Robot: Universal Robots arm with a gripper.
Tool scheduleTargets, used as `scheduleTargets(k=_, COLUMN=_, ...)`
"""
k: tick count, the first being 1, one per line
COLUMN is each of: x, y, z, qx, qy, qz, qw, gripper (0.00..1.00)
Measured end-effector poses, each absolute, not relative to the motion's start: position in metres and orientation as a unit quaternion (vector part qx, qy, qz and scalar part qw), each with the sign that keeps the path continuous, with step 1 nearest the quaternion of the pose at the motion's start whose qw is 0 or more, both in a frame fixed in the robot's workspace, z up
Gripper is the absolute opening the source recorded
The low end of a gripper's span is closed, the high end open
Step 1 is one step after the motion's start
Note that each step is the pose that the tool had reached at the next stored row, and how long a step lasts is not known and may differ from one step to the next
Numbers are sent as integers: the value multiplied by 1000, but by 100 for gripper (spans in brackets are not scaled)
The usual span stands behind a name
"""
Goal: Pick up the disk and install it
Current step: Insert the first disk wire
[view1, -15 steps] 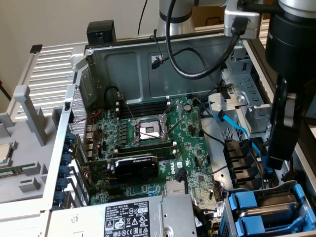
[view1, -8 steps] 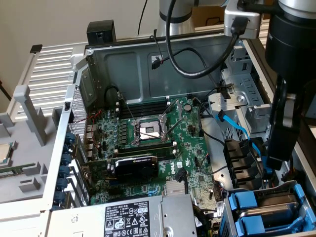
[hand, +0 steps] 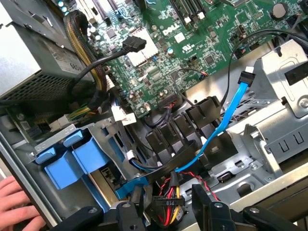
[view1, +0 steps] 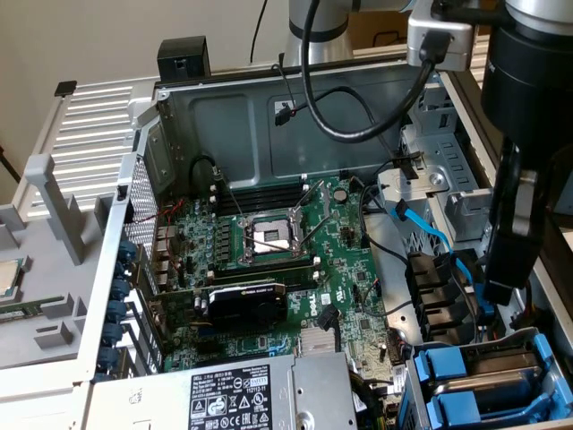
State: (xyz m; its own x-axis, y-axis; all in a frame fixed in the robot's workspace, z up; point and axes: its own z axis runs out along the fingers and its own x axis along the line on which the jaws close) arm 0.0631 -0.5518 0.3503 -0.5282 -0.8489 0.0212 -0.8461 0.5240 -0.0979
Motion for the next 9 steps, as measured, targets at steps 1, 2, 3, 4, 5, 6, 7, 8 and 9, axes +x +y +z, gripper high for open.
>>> scheduleTargets(k=1, x=63, y=-552, z=350, qx=-485, qy=873, qz=-48, qw=14, gripper=52)
scheduleTargets(k=2, x=63, y=-552, z=350, qx=-485, qy=873, qz=-48, qw=14, gripper=52)
scheduleTargets(k=3, x=63, y=-552, z=350, qx=-486, qy=873, qz=-48, qw=14, gripper=50)
scheduleTargets(k=4, x=63, y=-552, z=350, qx=-486, qy=873, qz=-48, qw=14, gripper=50)
scheduleTargets(k=5, x=64, y=-552, z=350, qx=-486, qy=873, qz=-48, qw=14, gripper=44)
scheduleTargets(k=6, x=64, y=-552, z=349, qx=-486, qy=873, qz=-48, qw=14, gripper=37)
scheduleTargets(k=7, x=64, y=-552, z=349, qx=-486, qy=873, qz=-47, qw=14, gripper=37)
scheduleTargets(k=8, x=64, y=-552, z=349, qx=-486, qy=873, qz=-47, qw=13, gripper=37)
scheduleTargets(k=9, x=64, y=-552, z=349, qx=-486, qy=873, qz=-47, qw=13, gripper=35)
